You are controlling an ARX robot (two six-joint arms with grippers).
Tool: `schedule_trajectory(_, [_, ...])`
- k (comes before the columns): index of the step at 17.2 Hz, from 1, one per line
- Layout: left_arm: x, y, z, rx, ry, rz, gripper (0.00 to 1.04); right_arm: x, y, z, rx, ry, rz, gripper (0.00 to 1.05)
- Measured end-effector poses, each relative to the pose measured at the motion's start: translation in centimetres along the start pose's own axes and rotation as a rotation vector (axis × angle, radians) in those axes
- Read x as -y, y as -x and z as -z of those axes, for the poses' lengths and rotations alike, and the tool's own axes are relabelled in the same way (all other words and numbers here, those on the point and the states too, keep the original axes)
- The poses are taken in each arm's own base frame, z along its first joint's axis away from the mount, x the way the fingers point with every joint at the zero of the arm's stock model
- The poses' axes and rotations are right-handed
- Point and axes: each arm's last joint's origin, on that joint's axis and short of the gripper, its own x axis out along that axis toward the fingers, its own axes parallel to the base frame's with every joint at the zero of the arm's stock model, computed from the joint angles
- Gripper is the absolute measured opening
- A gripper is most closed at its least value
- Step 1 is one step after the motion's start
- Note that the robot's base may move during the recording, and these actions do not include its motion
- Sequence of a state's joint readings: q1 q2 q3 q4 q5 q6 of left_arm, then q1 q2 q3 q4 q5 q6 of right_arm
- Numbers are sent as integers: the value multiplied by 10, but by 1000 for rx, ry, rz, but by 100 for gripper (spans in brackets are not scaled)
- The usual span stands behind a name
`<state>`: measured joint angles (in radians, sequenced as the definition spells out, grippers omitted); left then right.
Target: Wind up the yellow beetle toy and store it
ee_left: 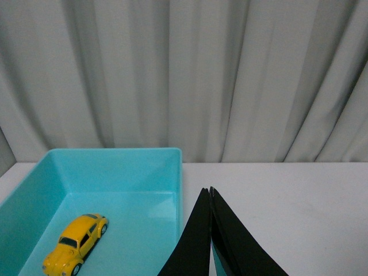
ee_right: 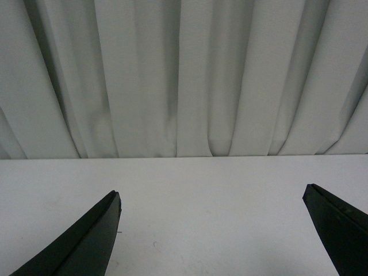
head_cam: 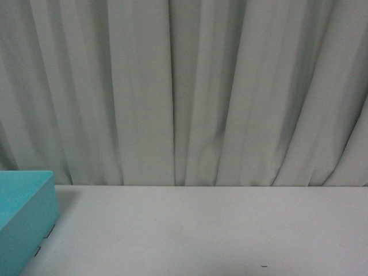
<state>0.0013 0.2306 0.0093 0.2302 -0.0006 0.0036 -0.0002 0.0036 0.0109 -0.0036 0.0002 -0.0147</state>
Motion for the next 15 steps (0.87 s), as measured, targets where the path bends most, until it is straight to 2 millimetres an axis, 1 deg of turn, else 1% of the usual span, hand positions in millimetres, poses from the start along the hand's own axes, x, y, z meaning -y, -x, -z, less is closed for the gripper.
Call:
schedule_trajectory(4, [0,4,1,-4,0,0,2,0,0,0,0,0,0,98])
schedule_trajectory(5, [0,9,6,-49,0,0,2,0,0,0,0,0,0,98])
schedule_trajectory(6, [0,13,5,-33,0,0,2,0,0,0,0,0,0,98])
schedule_trajectory(7, [0,15,0,13,0,-2,2,0,0,0,-1,0,0,98])
schedule_trajectory(8, [0,14,4,-13,0,0,2,0,0,0,1,0,0,98])
schedule_trajectory(14, [0,14,3,-8,0,2,2,0,0,0,0,0,0,98])
schedule_trajectory(15, [0,14,3,-8,1,2,9,0,0,0,0,0,0,98])
